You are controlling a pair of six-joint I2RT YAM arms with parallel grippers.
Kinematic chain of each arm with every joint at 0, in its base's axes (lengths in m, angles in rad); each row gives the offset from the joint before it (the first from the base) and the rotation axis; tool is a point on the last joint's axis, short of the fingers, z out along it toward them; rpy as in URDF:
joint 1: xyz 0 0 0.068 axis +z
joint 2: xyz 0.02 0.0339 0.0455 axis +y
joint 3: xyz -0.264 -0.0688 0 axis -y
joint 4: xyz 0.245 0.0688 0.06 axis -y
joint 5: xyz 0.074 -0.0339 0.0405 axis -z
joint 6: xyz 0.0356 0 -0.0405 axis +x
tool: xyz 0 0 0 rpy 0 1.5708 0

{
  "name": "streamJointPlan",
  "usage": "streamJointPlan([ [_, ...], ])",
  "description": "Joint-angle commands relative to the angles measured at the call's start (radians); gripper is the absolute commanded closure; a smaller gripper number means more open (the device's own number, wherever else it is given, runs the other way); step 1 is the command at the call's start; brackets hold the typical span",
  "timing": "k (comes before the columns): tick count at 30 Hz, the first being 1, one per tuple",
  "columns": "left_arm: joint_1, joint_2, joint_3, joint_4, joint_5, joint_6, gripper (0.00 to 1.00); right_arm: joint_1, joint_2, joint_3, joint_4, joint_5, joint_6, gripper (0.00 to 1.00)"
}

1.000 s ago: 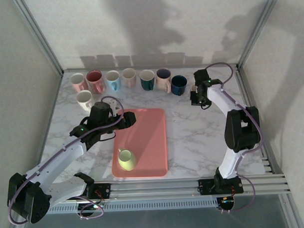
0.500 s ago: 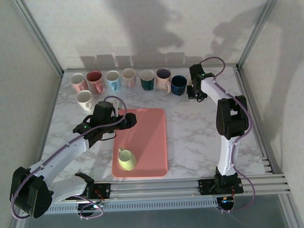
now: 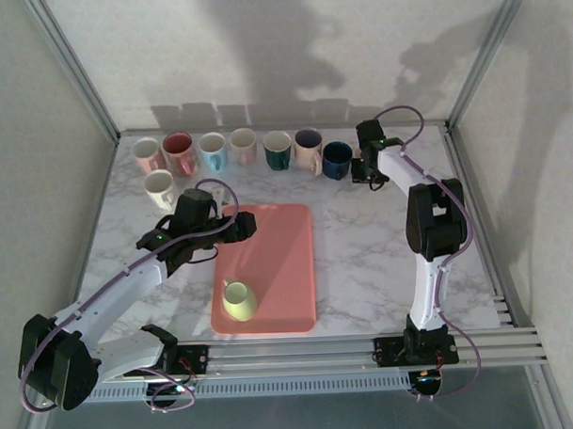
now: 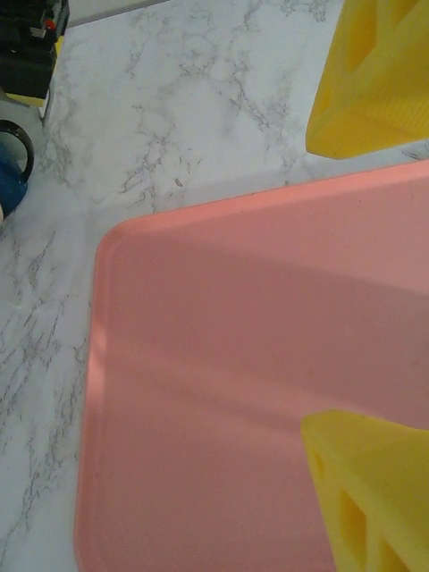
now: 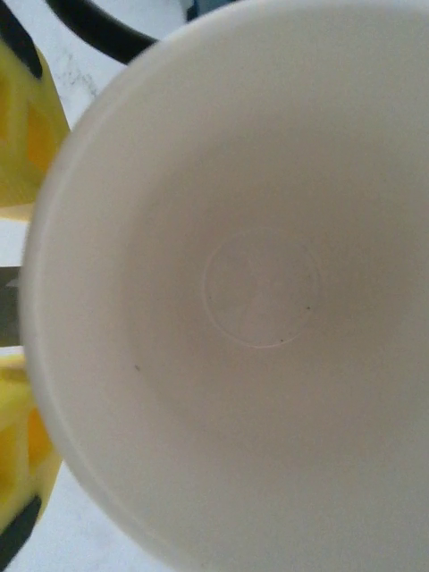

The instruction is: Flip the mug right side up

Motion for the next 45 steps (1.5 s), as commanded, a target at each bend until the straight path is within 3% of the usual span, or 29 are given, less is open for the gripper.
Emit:
streamJointPlan([
  [1, 0.01, -0.001, 0.044, -0.049, -0.021, 0.02, 0.26, -0.003, -0.102, -0.06, 0.02, -0.004, 0.011, 0.54],
  [6, 0.012, -0.031, 0.075, -0.126, -0.062, 0.028, 0.26, -0.003, -0.294, -0.228, 0.075, -0.025, 0.027, 0.48],
  [11, 0.016, -0.083, 0.071, -0.208, -0.077, -0.002, 0.26, -0.001, -0.524, -0.438, 0.132, -0.157, 0.032, 0.45],
  [17, 0.02, -0.115, 0.077, -0.327, -0.024, -0.064, 0.27, 0.01, -0.675, -0.589, 0.172, -0.604, -0.002, 0.42],
  [20, 0.025, -0.123, 0.083, -0.402, -0.011, -0.091, 0.27, 0.062, -0.683, -0.592, 0.112, -0.743, -0.027, 0.42],
  [28, 0.021, -0.119, 0.098, -0.609, 0.12, -0.102, 0.3, 0.132, -0.68, -0.605, 0.04, -0.775, -0.057, 0.4],
  [34, -0.019, -0.158, 0.097, -0.765, 0.093, -0.161, 0.31, 0.132, -0.662, -0.603, 0.062, -0.788, -0.055, 0.4],
  [45, -0.106, -0.197, 0.026, -0.766, 0.108, -0.233, 0.33, 0.131, -0.595, -0.579, 0.075, -0.82, -0.069, 0.4],
])
